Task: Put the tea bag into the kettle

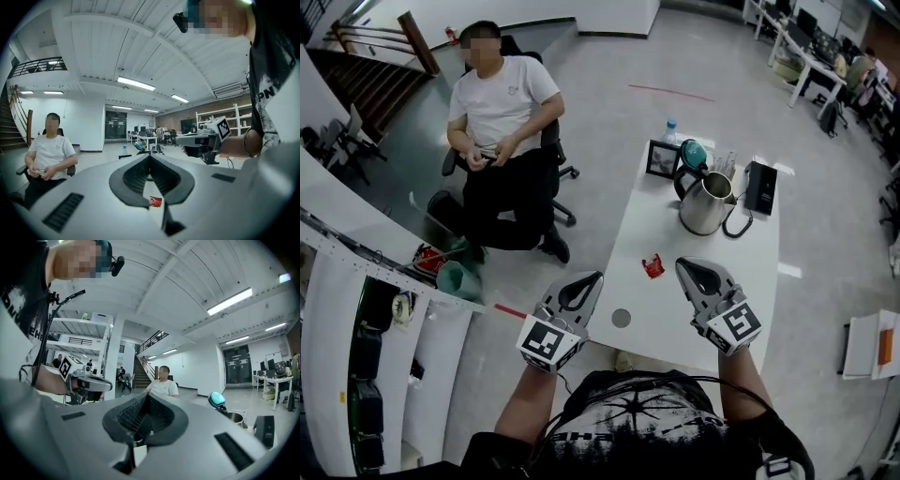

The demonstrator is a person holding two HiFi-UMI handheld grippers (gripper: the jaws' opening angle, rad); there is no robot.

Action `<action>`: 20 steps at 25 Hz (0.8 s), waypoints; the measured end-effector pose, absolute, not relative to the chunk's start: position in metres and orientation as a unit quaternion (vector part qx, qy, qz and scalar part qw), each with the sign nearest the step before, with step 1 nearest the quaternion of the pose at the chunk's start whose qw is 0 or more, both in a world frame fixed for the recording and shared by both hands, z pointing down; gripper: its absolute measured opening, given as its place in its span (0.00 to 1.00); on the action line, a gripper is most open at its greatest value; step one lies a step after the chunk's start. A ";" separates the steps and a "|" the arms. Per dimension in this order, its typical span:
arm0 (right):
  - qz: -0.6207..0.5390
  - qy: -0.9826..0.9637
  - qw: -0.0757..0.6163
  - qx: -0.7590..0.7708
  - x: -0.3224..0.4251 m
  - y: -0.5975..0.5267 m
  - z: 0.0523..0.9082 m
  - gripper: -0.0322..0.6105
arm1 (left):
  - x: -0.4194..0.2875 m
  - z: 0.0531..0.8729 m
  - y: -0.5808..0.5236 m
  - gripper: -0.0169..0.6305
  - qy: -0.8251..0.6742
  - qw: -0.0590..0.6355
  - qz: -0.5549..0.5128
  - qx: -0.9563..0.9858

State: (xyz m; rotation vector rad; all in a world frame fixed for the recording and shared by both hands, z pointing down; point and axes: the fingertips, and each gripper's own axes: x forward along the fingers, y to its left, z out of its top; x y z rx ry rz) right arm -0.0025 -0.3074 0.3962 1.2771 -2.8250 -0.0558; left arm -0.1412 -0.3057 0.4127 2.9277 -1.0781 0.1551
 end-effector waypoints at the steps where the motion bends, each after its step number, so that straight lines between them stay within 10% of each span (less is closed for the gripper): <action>1: -0.018 -0.909 0.023 0.415 -0.004 -0.312 0.398 0.06 | -0.143 0.414 -0.313 0.04 -0.344 0.011 0.053 0.938; 20: 0.038 -0.881 0.119 0.457 0.006 -0.364 0.475 0.06 | -0.128 0.448 -0.360 0.04 -0.291 0.055 0.067 0.953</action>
